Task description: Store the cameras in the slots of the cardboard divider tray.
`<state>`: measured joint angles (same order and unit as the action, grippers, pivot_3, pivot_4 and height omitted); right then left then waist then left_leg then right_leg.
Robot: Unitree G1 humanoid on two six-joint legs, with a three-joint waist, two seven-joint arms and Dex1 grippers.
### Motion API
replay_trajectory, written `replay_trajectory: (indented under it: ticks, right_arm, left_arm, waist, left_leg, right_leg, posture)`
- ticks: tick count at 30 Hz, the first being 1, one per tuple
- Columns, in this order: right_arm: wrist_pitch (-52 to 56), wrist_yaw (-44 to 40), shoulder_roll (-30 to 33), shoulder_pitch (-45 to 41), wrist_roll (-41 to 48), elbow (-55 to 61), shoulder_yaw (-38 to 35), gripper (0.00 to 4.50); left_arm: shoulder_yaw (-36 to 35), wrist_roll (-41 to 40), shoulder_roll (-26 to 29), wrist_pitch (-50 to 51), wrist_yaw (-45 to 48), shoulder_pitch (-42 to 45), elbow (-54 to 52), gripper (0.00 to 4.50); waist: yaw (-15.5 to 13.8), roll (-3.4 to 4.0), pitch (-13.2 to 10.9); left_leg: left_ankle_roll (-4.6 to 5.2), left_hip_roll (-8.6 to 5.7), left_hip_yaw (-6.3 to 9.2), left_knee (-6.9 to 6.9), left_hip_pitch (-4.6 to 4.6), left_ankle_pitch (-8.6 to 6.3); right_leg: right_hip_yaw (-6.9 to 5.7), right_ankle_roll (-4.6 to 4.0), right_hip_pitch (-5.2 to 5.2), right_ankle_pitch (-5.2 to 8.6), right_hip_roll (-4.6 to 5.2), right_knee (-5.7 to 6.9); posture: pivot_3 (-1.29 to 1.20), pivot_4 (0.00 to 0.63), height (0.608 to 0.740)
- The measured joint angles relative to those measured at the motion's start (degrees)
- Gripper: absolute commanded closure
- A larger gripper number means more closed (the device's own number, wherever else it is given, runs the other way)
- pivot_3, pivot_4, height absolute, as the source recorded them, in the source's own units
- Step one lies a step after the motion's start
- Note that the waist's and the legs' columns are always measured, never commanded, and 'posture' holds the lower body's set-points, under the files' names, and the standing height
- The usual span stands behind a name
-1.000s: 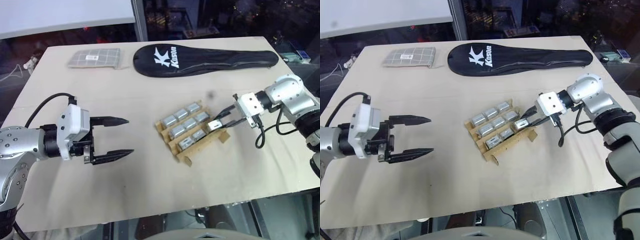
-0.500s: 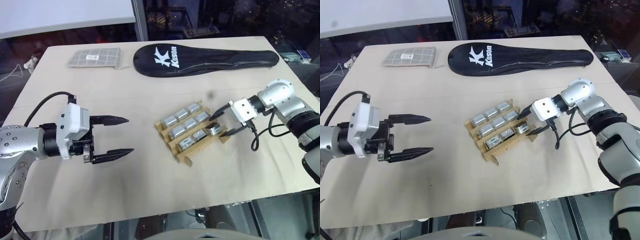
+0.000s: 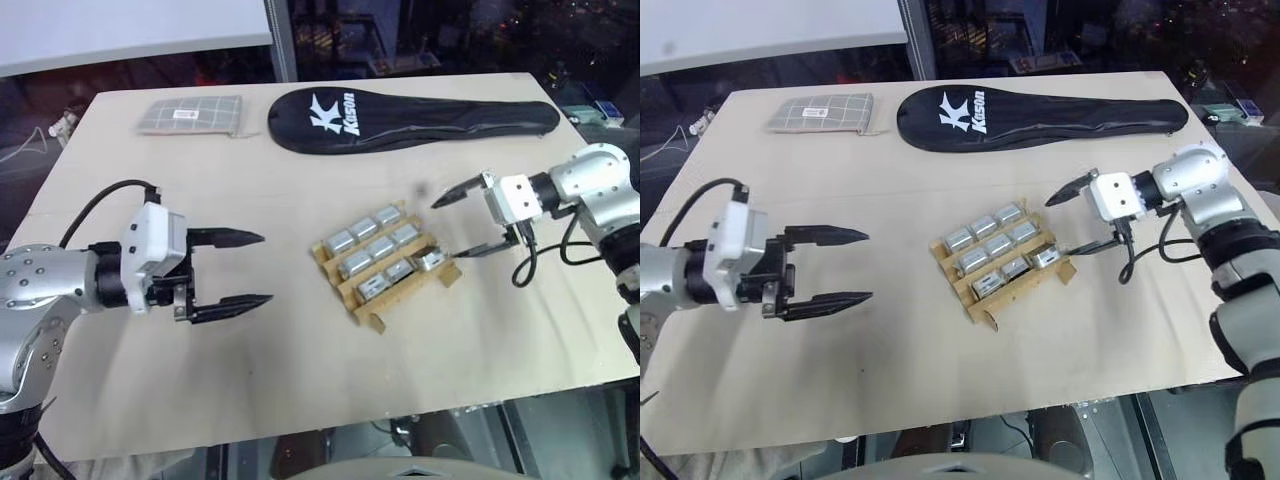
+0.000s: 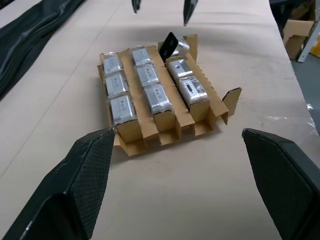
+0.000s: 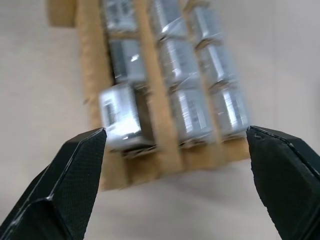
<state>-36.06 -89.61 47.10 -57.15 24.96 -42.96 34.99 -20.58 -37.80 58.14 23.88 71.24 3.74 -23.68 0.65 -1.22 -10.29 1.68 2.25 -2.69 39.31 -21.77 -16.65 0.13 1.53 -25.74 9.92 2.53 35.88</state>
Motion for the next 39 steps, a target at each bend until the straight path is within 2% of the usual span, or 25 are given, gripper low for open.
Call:
replay_trajectory:
  ticks: [9,12,14,15,18,20,27,30,32,33,35,39]
  right_arm:
    - [-1.2,-0.2,-3.2,2.7,-5.7,1.0,-2.4,0.07]
    - [0.2,-0.2,-3.7,2.7,-6.1,1.3,-3.1,0.77]
    - [0.4,-0.2,-3.7,2.7,-6.6,1.3,-3.6,1.84]
    - [0.5,-0.2,-3.7,2.7,-6.7,1.3,-3.8,2.17]
    - [1.2,-0.2,-3.9,2.7,-6.7,1.4,-4.8,3.67]
    - [1.9,-0.2,-4.3,2.7,-6.5,1.6,-5.8,4.42]
    - [2.9,-0.2,-4.3,2.7,-6.9,1.8,-6.1,4.42]
    - [3.1,-0.2,-4.3,2.6,-7.3,1.8,-6.1,3.72]
    - [3.2,-0.2,-4.2,2.6,-8.2,1.8,-5.7,2.9]
    - [3.3,-0.2,-4.3,2.6,-8.7,1.8,-5.6,2.34]
    - [3.1,-0.2,-4.4,2.6,-9.1,1.7,-5.6,1.61]
    - [2.7,-0.2,-5.3,2.6,-10.6,1.2,-5.8,1.61]
  left_arm:
    - [1.0,0.2,0.0,-0.6,0.4,0.9,0.7,0.29]
    - [0.9,0.3,0.0,-0.6,0.5,0.8,0.7,0.29]
    - [0.9,0.3,0.0,-0.6,0.5,0.7,0.7,0.29]
    - [0.9,0.3,0.0,-0.6,0.5,0.6,0.7,0.29]
    - [0.9,0.3,0.0,-0.6,0.2,0.6,0.7,0.29]
    - [0.9,0.3,0.0,-0.6,0.2,0.5,0.6,0.29]
    - [0.9,0.3,0.0,-0.6,0.1,-0.2,0.6,0.29]
    - [0.9,0.3,0.0,-0.6,0.1,-0.2,0.6,0.29]
    - [0.9,0.3,0.0,-0.6,0.0,-0.2,0.6,0.29]
    - [0.9,0.3,0.0,-0.6,0.0,-0.2,0.6,0.29]
    - [0.9,0.3,0.0,-0.6,0.0,-0.2,0.6,0.29]
    - [0.9,0.3,0.0,-0.6,0.0,0.2,0.6,0.29]
  waist:
    - [0.2,0.02,0.0]
    - [0.2,0.02,0.0]
    - [0.2,0.02,0.0]
    - [0.2,0.02,0.0]
    - [0.2,0.02,0.0]
    - [0.2,0.02,0.0]
    - [0.2,0.01,0.0]
    - [0.2,0.01,0.0]
    - [0.2,0.01,0.0]
    - [0.1,0.01,0.0]
    - [0.2,0.01,0.0]
    - [0.2,0.02,0.0]
  left_leg:
    - [0.0,0.01,-0.03,0.0,0.02,0.0]
    - [0.0,0.01,-0.08,0.02,0.03,0.0]
    - [0.0,0.01,-0.05,0.02,0.04,0.0]
    - [0.0,0.01,-0.04,0.01,0.03,0.0]
    - [0.0,0.01,-0.04,0.01,0.03,0.0]
    - [0.0,0.01,-0.05,0.02,0.02,0.0]
    - [0.0,0.01,-0.04,0.01,0.04,0.0]
    - [0.0,0.01,-0.05,0.02,0.04,0.0]
    - [0.0,0.01,-0.04,0.01,0.03,0.0]
    - [0.0,0.01,-0.04,0.01,0.02,0.0]
    - [0.0,0.01,-0.04,0.01,0.02,0.0]
    - [0.0,0.0,-0.04,0.01,0.02,0.0]
  right_leg:
    - [0.04,0.01,-0.01,0.0,-0.02,0.03]
    - [0.07,0.01,-0.01,0.0,-0.01,0.02]
    - [0.05,0.01,-0.01,0.0,-0.02,0.03]
    - [0.04,0.01,-0.01,0.0,-0.02,0.03]
    - [0.04,0.01,-0.01,0.0,-0.02,0.03]
    - [0.05,0.01,0.0,0.0,-0.02,0.02]
    - [0.04,0.01,0.01,0.0,-0.02,0.03]
    - [0.04,0.01,0.01,0.0,-0.02,0.03]
    - [0.04,0.0,0.01,0.0,-0.02,0.03]
    - [0.04,0.0,0.01,0.0,-0.02,0.02]
    - [0.04,0.0,0.0,0.0,-0.02,0.02]
    - [0.04,0.0,0.0,0.0,-0.02,0.02]
  posture:
    - [0.0,0.15,0.74]
    - [0.0,0.15,0.74]
    - [0.0,0.15,0.74]
    - [0.0,0.15,0.74]
    - [0.0,0.15,0.74]
    - [0.0,0.15,0.74]
    - [0.0,0.15,0.74]
    - [0.0,0.15,0.74]
    - [0.0,0.15,0.74]
    - [0.0,0.15,0.74]
    - [0.0,0.15,0.74]
    - [0.0,0.15,0.74]
